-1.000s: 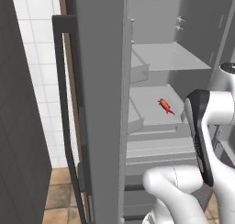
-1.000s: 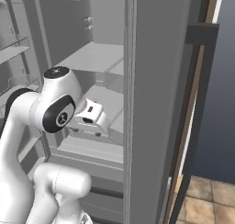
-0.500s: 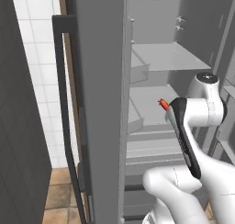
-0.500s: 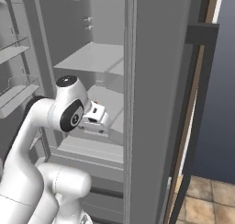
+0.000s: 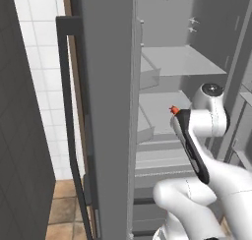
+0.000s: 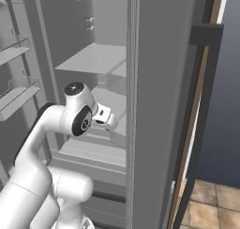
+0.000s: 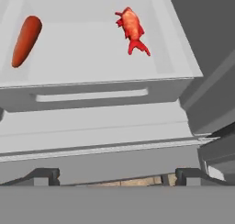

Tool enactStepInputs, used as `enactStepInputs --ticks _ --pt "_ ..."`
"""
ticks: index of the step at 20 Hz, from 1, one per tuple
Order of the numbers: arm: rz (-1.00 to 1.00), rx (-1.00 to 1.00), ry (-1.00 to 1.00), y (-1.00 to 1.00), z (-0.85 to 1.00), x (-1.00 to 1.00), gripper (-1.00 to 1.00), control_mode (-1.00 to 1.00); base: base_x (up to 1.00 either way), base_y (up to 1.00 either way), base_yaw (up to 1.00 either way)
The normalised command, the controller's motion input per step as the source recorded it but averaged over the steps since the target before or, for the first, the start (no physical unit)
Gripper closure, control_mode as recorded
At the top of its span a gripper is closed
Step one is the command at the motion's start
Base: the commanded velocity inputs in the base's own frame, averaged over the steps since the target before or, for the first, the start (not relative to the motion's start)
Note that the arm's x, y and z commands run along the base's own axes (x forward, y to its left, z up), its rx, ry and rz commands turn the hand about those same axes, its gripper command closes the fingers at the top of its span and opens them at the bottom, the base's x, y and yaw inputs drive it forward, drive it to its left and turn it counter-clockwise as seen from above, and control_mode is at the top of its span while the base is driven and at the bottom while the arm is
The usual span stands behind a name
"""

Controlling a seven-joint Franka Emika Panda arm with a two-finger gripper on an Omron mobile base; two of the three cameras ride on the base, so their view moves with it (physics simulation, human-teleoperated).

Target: Place one carrot and one fish in each tupperware on the nearby counter, to pack two identical lunches.

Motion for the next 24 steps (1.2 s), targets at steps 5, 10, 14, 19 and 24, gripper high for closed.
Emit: enactStepInputs --ticks 5,10,14,19,24 --pt "0.0 -0.02 -0.07 -0.13 -0.26 0.57 -1.0 -1.0 0.0 0.0 0.0" --pt "0.0 -0.01 -0.02 -0.34 -0.18 0.48 -1.0 -1.0 0.0 0.0 0.0" --pt "0.0 0.0 0.0 -0.41 -0.05 0.47 -1.0 -1.0 0.0 0.0 0.0" --pt "0.0 0.0 0.0 -0.32 0.0 0.53 -1.0 -1.0 0.0 0.0 0.0" --pt "0.0 0.0 0.0 -0.18 -0.03 0.58 -1.0 -1.0 0.0 0.0 0.0"
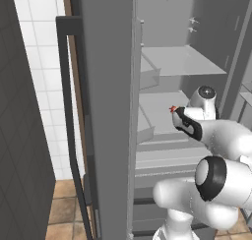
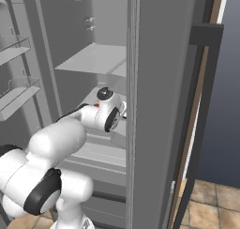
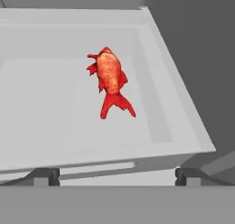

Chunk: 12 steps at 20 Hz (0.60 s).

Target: Place one carrot and one fish in each tupperware on the nearby counter, to pack two identical lunches.

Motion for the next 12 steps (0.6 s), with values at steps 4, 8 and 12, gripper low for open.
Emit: enactStepInputs --ticks 4,8,12 --pt "0.0 0.0 0.0 -0.11 -0.14 0.56 -1.0 -1.0 0.0 0.0 0.0" --pt "0.0 0.0 0.0 -0.01 -0.23 0.59 -1.0 -1.0 0.0 0.0 0.0" --pt "0.0 0.0 0.0 0.0 -0.31 0.57 -1.0 -1.0 0.0 0.0 0.0"
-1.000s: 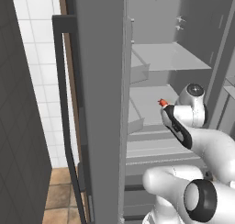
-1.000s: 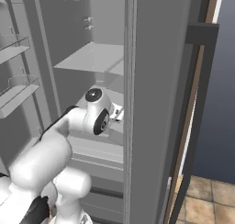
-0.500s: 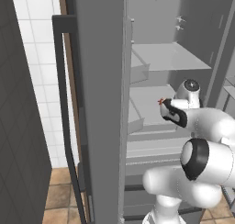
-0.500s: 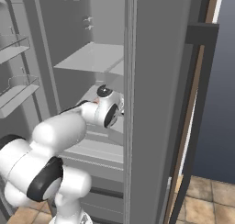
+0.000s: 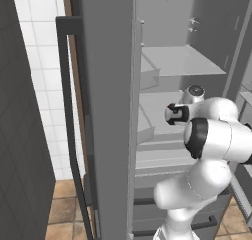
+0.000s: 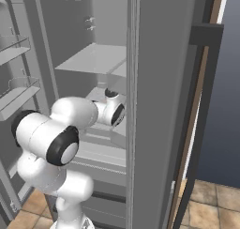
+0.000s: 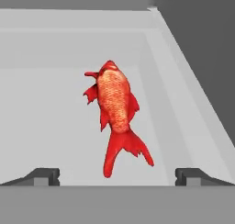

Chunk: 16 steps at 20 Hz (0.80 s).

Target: Place one carrot and one fish in each tupperware on the nearby counter, to pack two identical lunches.

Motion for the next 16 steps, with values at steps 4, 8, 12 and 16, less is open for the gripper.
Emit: enactStepInputs --ticks 4,8,12,16 --pt "0.0 0.0 0.0 -0.1 -0.29 0.41 -1.0 -1.0 0.0 0.0 0.0" --pt "0.0 0.0 0.0 -0.15 -0.21 0.41 -1.0 -1.0 0.0 0.0 0.0" --pt "0.0 0.0 0.0 -0.15 -0.21 0.5 -1.0 -1.0 0.0 0.0 0.0" --pt "0.0 0.0 0.0 -0.1 -0.32 0.44 -1.0 -1.0 0.0 0.0 0.0"
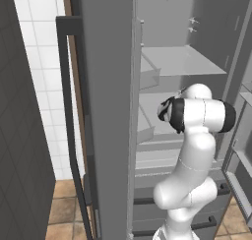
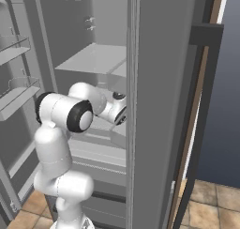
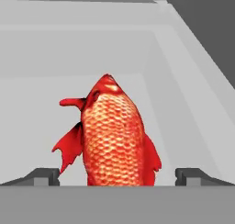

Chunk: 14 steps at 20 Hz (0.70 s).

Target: Place one carrot and one fish in each tupperware on the nearby counter, to pack two identical lunches.

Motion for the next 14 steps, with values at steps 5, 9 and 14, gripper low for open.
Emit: enactStepInputs --ticks 5,9,14 --pt "0.0 0.0 0.0 -0.07 -0.52 0.29 -1.0 -1.0 0.0 0.0 0.0" --pt "0.0 0.0 0.02 -0.15 -0.64 0.22 -1.0 -1.0 0.0 0.0 0.0" --pt "0.0 0.0 0.12 -0.04 -0.88 0.03 1.0 -1.0 0.0 0.0 0.0"
